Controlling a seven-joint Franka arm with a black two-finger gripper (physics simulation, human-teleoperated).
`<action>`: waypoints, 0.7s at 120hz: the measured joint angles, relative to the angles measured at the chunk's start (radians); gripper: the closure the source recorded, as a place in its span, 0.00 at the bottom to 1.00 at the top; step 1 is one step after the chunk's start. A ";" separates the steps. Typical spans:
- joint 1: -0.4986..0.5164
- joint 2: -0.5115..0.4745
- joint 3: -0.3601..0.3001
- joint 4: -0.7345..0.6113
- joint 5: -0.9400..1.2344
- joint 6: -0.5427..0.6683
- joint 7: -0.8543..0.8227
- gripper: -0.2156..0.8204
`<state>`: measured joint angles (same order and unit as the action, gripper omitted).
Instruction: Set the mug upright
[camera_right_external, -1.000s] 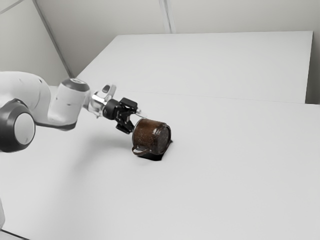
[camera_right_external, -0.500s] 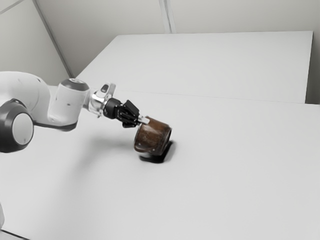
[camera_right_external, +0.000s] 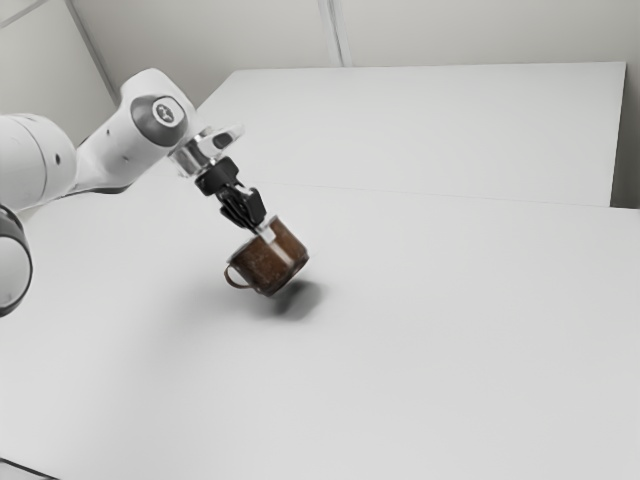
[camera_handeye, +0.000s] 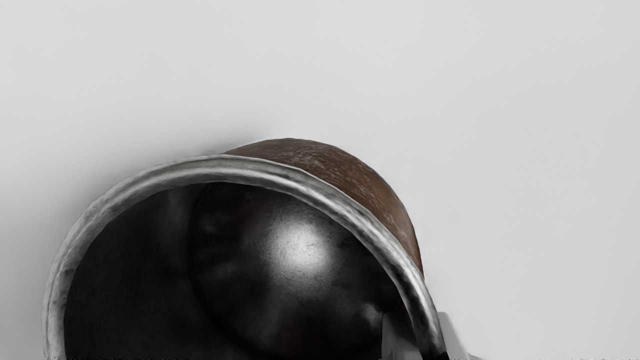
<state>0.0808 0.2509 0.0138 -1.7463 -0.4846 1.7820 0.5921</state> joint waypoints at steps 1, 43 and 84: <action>0.000 -0.001 -0.002 0.000 0.014 0.005 -0.004 0.97; -0.003 -0.010 -0.065 -0.051 0.391 0.192 -0.148 0.97; -0.003 -0.027 -0.081 -0.230 0.527 0.400 -0.240 0.97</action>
<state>0.0777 0.2244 -0.0676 -1.9767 0.0423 2.1822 0.3523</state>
